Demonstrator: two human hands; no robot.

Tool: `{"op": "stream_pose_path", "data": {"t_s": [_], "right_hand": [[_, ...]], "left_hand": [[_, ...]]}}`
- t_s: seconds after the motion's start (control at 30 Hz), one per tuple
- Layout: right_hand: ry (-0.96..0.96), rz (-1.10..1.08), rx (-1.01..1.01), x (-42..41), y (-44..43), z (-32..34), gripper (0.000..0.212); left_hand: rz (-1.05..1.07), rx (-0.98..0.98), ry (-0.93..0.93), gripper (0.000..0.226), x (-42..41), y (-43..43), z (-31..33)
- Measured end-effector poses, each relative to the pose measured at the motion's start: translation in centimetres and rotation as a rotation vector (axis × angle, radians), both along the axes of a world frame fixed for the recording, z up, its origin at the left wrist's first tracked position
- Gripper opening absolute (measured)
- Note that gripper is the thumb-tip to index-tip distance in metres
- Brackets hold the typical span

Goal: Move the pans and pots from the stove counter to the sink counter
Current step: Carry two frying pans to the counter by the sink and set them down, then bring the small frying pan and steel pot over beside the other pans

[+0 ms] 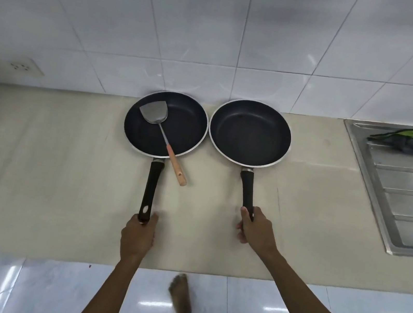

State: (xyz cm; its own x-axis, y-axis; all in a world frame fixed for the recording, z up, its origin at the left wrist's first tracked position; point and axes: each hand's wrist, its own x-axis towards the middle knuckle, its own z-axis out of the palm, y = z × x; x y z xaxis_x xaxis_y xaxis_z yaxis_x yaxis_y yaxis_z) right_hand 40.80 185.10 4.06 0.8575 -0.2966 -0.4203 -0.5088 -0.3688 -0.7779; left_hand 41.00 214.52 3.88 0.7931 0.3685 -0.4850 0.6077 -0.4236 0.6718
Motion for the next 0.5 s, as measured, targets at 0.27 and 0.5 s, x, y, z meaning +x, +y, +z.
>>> {"op": "stream_pose_path", "data": {"t_s": [0.27, 0.5], "right_hand": [[-0.285, 0.483, -0.55, -9.9, -6.5, 1.9, 0.049], [-0.421, 0.499, -0.878, -22.4, -18.9, 3.6, 0.051]], "left_hand": [[-0.715, 0.728, -0.231, 0.052, -8.5, -12.3, 2.5], [-1.0, 0.684, -0.571, 0.062, -17.3, -30.0, 3.2]]}}
